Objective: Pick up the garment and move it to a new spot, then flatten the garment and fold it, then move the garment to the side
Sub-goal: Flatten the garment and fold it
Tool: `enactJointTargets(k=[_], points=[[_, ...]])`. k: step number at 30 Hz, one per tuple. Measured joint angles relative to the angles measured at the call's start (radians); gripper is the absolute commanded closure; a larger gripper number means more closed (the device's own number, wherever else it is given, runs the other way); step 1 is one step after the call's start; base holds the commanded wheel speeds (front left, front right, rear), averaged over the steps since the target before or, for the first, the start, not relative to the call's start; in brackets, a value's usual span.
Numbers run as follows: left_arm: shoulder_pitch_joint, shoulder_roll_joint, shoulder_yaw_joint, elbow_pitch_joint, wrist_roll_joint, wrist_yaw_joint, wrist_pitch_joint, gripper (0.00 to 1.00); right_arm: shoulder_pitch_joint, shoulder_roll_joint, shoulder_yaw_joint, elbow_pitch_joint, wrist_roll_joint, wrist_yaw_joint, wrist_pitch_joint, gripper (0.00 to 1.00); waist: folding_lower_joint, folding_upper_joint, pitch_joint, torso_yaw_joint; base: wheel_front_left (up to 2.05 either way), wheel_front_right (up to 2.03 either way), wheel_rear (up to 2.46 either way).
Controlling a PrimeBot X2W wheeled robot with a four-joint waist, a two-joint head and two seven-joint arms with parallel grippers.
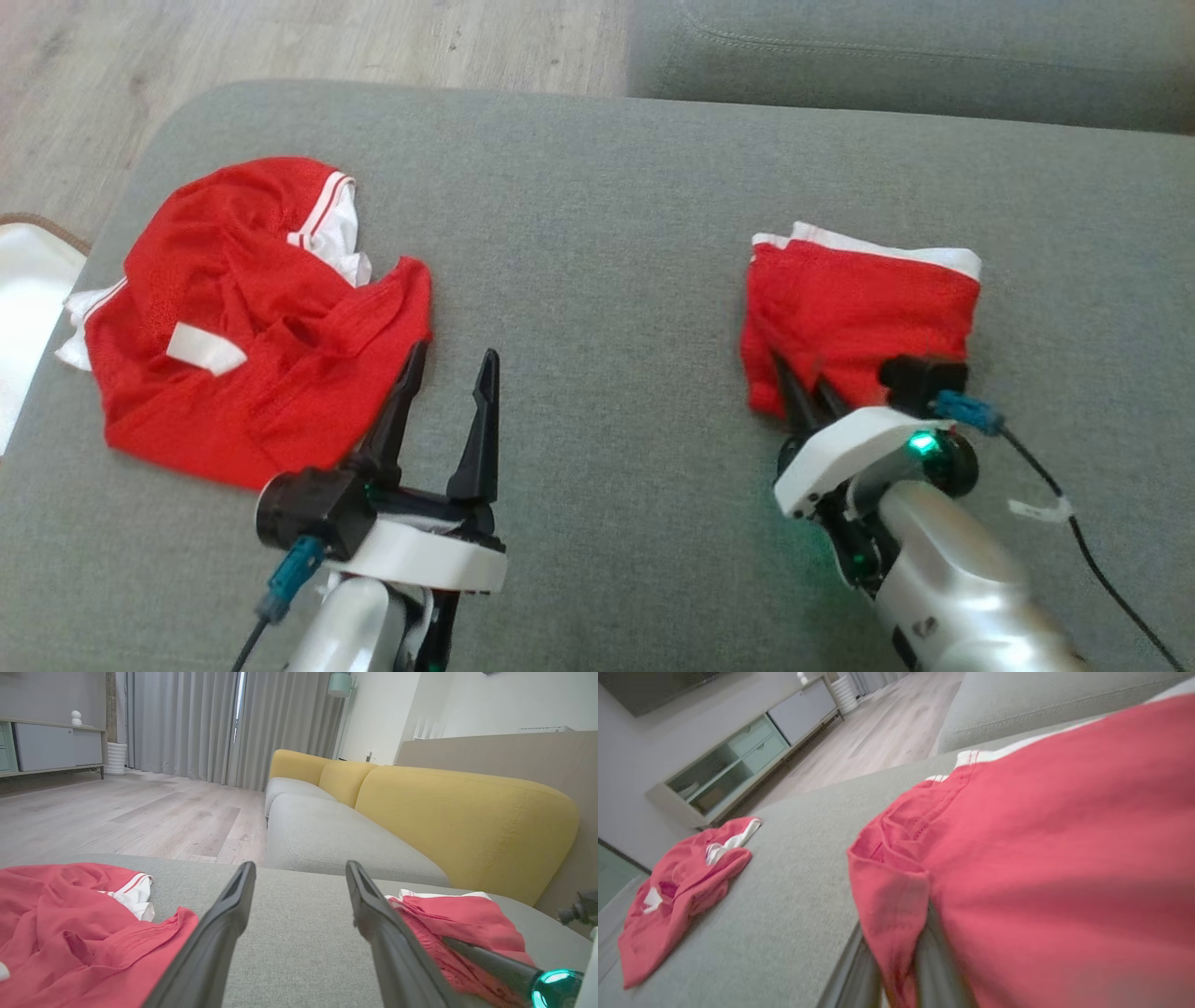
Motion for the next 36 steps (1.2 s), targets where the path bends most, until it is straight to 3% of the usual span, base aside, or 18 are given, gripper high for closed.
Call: enactJointTargets(k=[1, 6, 12, 16, 21, 27, 36], points=[[0.000, 0.000, 0.001, 0.001, 0.000, 0.000, 0.000, 0.00, -0.006, 0.000, 0.023, 0.013, 0.001, 0.000, 0.002, 0.00, 0.0000, 0.0000, -0.002, -0.003, 0.00, 0.00, 0.00], [0.000, 0.000, 0.006, 0.002, -0.001, 0.001, 0.000, 0.00, -0.011, -0.002, 0.123, 0.022, 0.012, 0.000, 0.011, 0.00, 0.0000, 0.0000, -0.016, -0.027, 0.00, 0.00, 0.00], [0.001, 0.000, 0.015, 0.002, -0.001, 0.001, 0.000, 0.00, -0.039, -0.003, 0.139, 0.015, -0.006, 0.000, -0.002, 0.00, 0.0000, 0.0000, -0.035, -0.077, 0.00, 0.00, 0.00], [0.002, 0.000, 0.035, -0.006, 0.002, 0.001, 0.000, 0.00, -0.045, -0.028, 0.031, -0.070, -0.057, 0.000, -0.009, 0.00, 0.0000, 0.0000, -0.046, -0.116, 0.00, 0.00, 0.00], [0.002, 0.000, 0.047, -0.024, 0.006, 0.001, 0.000, 0.00, -0.002, -0.077, -0.220, -0.260, -0.235, 0.000, -0.012, 0.00, -0.0001, 0.0000, -0.055, -0.168, 0.00, 0.00, 0.00], [0.002, 0.000, 0.050, -0.030, 0.021, -0.001, 0.000, 0.00, 0.184, -0.040, -0.424, -0.455, -0.422, 0.000, -0.013, 0.00, -0.0001, 0.0000, -0.054, -0.209, 0.00, 0.00, 0.00], [0.005, 0.000, 0.048, -0.025, 0.037, -0.018, 0.000, 0.00, 0.332, 0.001, -0.501, -0.572, -0.495, 0.000, -0.013, 0.00, -0.0001, 0.0000, -0.047, -0.235, 0.00, 0.00, 0.00]])
